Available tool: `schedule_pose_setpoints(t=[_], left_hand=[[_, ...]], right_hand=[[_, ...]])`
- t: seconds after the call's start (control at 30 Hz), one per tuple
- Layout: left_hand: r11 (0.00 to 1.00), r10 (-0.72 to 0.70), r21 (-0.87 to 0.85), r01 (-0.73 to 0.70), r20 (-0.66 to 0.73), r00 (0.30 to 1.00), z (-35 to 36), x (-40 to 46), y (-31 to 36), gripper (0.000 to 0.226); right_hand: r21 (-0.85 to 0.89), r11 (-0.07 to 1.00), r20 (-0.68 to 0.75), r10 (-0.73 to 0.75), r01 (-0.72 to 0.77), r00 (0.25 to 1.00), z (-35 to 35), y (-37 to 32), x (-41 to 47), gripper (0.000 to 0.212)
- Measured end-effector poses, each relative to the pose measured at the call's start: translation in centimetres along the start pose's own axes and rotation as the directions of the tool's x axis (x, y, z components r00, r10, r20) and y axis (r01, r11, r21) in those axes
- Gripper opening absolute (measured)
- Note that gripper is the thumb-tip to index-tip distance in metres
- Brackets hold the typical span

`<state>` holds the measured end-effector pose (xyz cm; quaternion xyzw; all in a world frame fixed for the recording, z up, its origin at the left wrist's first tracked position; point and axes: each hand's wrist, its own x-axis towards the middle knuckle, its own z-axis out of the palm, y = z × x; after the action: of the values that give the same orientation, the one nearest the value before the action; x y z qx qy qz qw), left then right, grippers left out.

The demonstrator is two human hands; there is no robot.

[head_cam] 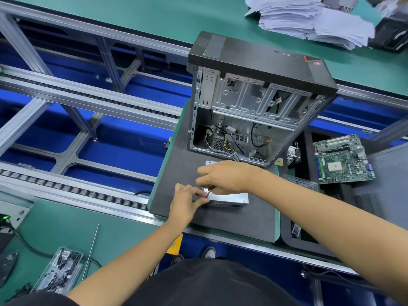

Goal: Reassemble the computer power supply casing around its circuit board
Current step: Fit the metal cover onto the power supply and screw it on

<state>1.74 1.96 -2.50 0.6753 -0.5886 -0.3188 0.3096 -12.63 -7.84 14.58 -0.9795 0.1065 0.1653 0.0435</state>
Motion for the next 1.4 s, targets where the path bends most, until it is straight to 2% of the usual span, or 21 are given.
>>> schedule_pose_setpoints(t=[0.07, 0.13, 0.17, 0.23, 0.3, 0.37, 0.53, 0.63, 0.77, 0.93, 1.03, 1.13, 1.23, 1.33, 1.4], left_hand=[[1.000, -0.012, -0.008, 0.013, 0.007, 1.000, 0.0, 0.0, 0.1, 0.017], [1.000, -0.007, -0.011, 0.007, 0.003, 1.000, 0.0, -0.1, 0.0, 0.017], [1.000, -0.001, -0.008, 0.001, -0.003, 1.000, 0.1, -0.1, 0.0, 0.015], [1.000, 0.010, -0.014, -0.010, -0.012, 1.000, 0.1, -0.2, 0.1, 0.014], [1.000, 0.009, -0.018, -0.010, -0.027, 1.000, 0.2, -0.4, 0.1, 0.014], [1.000, 0.005, -0.006, -0.005, -0.051, 0.999, 0.4, -0.5, 0.1, 0.015], [1.000, -0.008, 0.009, 0.009, -0.066, 0.998, 0.6, -0.7, 0.1, 0.017], [1.000, -0.011, 0.028, 0.012, -0.062, 0.998, 0.4, -0.7, 0.4, 0.020], [1.000, -0.016, 0.022, 0.017, -0.063, 0.998, 0.3, -0.9, 0.5, 0.020], [1.000, -0.024, 0.016, 0.025, -0.055, 0.998, 0.4, -0.7, 0.5, 0.017], [0.997, -0.061, 0.039, 0.062, -0.040, 0.997, 0.4, -0.6, 0.5, 0.018], [0.997, -0.044, 0.057, 0.046, -0.044, 0.998, 0.4, -0.7, 0.7, 0.020], [0.999, -0.026, 0.036, 0.028, -0.047, 0.999, 0.3, -0.8, 0.6, 0.020], [0.999, -0.020, 0.029, 0.021, -0.043, 0.999, 0.2, -0.7, 0.7, 0.018], [1.000, -0.023, 0.020, 0.024, -0.048, 0.999, 0.2, -0.6, 0.7, 0.016]], right_hand=[[-0.052, 0.998, -0.037, 0.025, -0.027, 0.999, 0.3, -0.3, 0.1, 0.029], [-0.049, 0.990, -0.034, 0.132, -0.134, 0.991, 0.7, -0.4, 0.3, 0.015], [-0.018, 0.984, -0.026, 0.177, -0.177, 0.984, 0.9, -0.3, 0.4, 0.007], [0.100, 0.973, -0.006, 0.209, -0.208, 0.978, 0.6, -0.3, 0.4, 0.015], [0.192, 0.970, 0.000, 0.154, -0.152, 0.988, 0.3, -0.4, 0.2, 0.028], [0.164, 0.983, 0.011, 0.085, -0.086, 0.996, -0.1, -0.5, 0.1, 0.032], [-0.009, 0.998, -0.046, 0.058, -0.058, 0.997, -0.3, -0.5, 0.6, 0.009], [-0.064, 0.991, -0.089, 0.108, -0.114, 0.990, 0.1, -1.3, 0.8, 0.015], [0.011, 0.979, -0.070, 0.204, -0.204, 0.976, 0.1, -1.6, 1.0, 0.015], [0.114, 0.989, -0.024, 0.097, -0.094, 0.995, -0.8, -1.1, 0.5, 0.016], [0.010, 0.999, -0.025, 0.042, -0.042, 0.999, -1.1, -1.2, 0.6, 0.010], [-0.100, 0.989, -0.045, 0.106, -0.110, 0.993, -0.7, -1.6, 1.0, 0.011], [-0.031, 0.980, -0.028, 0.195, -0.196, 0.980, -0.5, -1.4, 1.4, 0.015], [0.100, 0.988, -0.007, 0.117, -0.115, 0.993, -0.7, -1.2, 1.1, 0.011], [0.116, 0.992, 0.008, 0.047, -0.047, 0.999, -0.7, -1.2, 0.9, 0.011]])
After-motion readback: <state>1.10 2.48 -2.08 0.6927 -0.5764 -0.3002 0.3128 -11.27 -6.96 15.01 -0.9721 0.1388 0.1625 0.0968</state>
